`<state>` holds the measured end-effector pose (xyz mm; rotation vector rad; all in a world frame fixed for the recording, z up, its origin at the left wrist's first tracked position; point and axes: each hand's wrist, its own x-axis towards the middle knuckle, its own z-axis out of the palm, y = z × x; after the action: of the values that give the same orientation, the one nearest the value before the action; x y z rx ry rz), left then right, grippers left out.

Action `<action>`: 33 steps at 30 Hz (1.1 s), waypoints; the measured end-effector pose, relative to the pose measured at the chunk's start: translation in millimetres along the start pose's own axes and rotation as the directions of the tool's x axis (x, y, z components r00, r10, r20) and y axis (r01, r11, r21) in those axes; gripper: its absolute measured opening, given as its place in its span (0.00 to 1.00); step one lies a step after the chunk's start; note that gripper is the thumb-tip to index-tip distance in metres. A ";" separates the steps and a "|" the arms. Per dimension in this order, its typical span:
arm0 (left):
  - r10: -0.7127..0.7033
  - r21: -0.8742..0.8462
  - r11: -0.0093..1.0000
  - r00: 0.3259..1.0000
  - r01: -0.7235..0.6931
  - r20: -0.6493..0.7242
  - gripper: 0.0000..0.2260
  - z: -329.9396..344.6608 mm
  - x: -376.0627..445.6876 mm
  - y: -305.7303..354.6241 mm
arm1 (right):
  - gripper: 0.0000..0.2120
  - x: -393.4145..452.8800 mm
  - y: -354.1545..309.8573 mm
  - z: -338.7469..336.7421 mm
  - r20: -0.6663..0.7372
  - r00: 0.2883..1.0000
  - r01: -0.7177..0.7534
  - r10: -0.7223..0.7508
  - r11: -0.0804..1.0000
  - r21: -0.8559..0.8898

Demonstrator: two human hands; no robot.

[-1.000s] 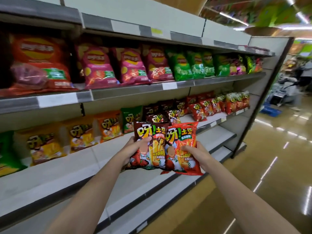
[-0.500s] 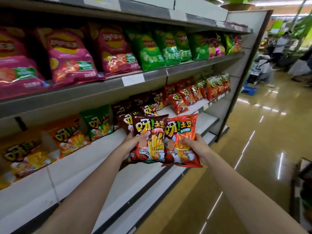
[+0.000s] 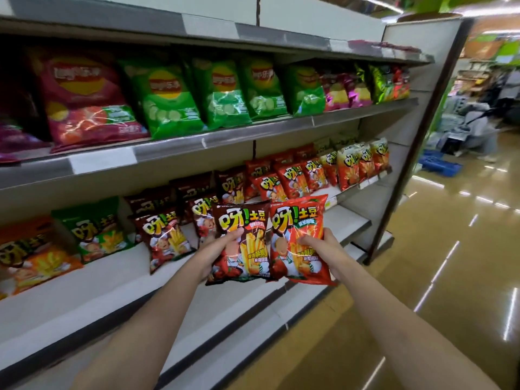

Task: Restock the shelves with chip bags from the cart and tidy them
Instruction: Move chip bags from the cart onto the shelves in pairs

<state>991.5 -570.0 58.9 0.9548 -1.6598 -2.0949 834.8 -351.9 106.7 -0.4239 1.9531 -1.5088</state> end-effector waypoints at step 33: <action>0.041 0.128 0.990 0.777 0.050 -0.628 0.33 60.1 268.3 25.1 | 0.30 355.7 -45.6 -37.2 0.364 0.931 0.045 0.005 0.991 -0.129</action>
<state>751.0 -694.9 5.9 1.4997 -1.4329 -1.4145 537.7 -549.8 55.8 -0.7303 1.7615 -1.2092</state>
